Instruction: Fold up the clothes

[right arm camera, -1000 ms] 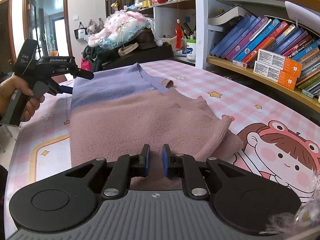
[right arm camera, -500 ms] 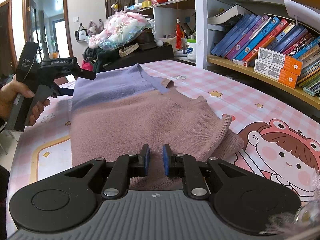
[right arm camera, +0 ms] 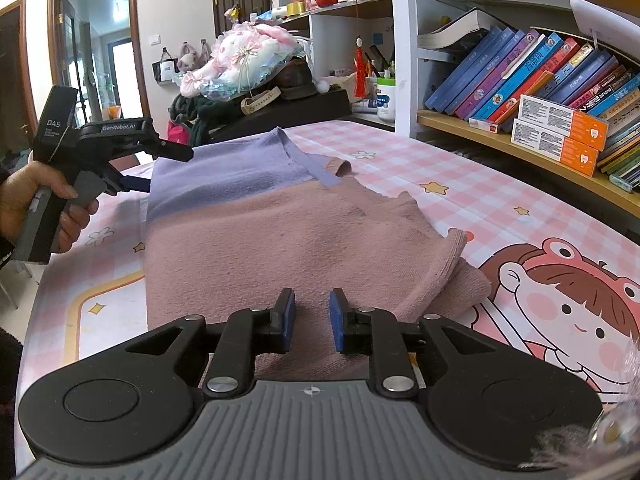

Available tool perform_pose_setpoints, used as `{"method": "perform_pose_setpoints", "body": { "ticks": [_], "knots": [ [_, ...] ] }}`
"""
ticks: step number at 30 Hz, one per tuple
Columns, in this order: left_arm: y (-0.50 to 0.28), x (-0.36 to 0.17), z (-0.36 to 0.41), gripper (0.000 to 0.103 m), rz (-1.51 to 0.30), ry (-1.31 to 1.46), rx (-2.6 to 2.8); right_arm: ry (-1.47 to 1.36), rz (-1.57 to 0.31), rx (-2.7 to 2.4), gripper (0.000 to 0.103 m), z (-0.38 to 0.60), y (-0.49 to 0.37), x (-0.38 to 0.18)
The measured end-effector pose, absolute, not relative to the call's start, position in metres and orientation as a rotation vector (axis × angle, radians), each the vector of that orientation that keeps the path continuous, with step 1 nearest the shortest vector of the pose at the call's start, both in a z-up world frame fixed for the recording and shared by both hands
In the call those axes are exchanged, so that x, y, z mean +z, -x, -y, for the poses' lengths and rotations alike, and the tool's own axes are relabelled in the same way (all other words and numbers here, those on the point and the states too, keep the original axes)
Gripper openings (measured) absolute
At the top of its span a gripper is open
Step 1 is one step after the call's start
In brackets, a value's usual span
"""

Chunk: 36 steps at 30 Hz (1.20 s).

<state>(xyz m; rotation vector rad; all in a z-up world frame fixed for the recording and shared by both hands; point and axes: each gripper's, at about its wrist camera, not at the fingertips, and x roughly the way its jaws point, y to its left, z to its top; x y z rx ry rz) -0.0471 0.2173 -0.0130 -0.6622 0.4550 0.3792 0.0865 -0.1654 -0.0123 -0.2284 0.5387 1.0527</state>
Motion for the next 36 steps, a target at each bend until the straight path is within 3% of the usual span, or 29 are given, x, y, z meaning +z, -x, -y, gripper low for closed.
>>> {"method": "perform_pose_setpoints", "body": {
  "ticks": [2,3,5,7,10,14,17,21,33,36],
  "knots": [
    [0.048,-0.013,-0.221,0.102,-0.453,0.694,0.381,0.231,-0.538,1.052,0.018,0.165,-0.086,-0.013],
    [0.050,-0.013,-0.222,0.096,-0.451,0.712,0.391,0.233,-0.537,1.051,0.018,0.165,-0.086,-0.013],
    [0.054,-0.013,-0.225,0.076,-0.447,0.750,0.414,0.236,-0.535,1.050,0.018,0.165,-0.085,-0.013],
    [0.059,-0.015,-0.230,0.038,-0.452,0.775,0.449,0.236,-0.535,1.049,0.018,0.165,-0.085,-0.014],
    [0.067,-0.015,-0.237,0.021,-0.414,0.823,0.435,0.235,-0.535,1.049,0.018,0.165,-0.086,-0.014],
    [0.075,0.006,-0.229,0.020,-0.291,0.787,0.255,0.233,-0.536,1.049,0.018,0.165,-0.085,-0.014],
    [0.069,0.021,-0.219,0.020,-0.320,0.676,0.231,0.232,-0.537,1.049,0.019,0.165,-0.085,-0.014],
    [0.070,0.007,-0.235,0.021,-0.358,0.771,0.267,0.232,-0.537,1.049,0.019,0.165,-0.085,-0.014],
    [0.059,-0.027,-0.268,0.042,-0.425,0.965,0.339,0.227,-0.541,1.051,0.019,0.166,-0.086,-0.013],
    [0.056,-0.033,-0.271,0.043,-0.401,0.986,0.340,0.228,-0.541,1.051,0.019,0.166,-0.086,-0.013]
  ]
}}
